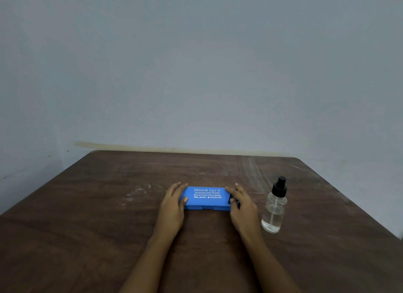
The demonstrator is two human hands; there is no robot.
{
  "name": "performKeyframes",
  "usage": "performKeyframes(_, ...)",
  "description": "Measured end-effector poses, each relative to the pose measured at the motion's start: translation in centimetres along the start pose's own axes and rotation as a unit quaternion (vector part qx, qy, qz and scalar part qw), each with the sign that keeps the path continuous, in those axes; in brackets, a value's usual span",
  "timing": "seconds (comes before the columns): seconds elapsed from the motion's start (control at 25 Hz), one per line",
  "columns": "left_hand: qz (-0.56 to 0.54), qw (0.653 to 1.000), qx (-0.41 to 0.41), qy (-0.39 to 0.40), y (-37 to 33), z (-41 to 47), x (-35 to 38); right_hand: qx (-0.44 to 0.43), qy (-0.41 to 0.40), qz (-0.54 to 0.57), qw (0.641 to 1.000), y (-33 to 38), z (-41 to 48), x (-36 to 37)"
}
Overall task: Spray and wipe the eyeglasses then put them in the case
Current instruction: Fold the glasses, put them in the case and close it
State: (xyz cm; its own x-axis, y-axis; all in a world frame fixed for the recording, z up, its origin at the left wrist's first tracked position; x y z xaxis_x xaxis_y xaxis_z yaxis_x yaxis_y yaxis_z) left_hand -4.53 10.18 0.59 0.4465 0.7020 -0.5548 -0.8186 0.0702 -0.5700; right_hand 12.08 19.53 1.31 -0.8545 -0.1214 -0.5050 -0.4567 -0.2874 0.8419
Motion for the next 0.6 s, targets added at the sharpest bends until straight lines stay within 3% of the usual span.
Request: performKeyframes(0.6, -0.011, 1.0, 0.012, -0.001, -2.6, -3.6, -1.3, -0.021, -0.003, -0.04, 0.999, 0.2, -4.6, -2.0)
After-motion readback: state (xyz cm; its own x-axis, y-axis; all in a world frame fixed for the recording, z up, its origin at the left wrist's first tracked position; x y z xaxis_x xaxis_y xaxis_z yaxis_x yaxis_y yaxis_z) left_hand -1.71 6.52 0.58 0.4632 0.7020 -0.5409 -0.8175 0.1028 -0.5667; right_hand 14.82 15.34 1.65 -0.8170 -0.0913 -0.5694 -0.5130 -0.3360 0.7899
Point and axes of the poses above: each hand's wrist, its own z-axis towards the middle knuckle, its own x-axis out of the palm, y = z × x, the point moved 5 cm from there along z, towards the middle knuckle, and after that the axes turned 14 degrees about x, right-handed, at the moved point
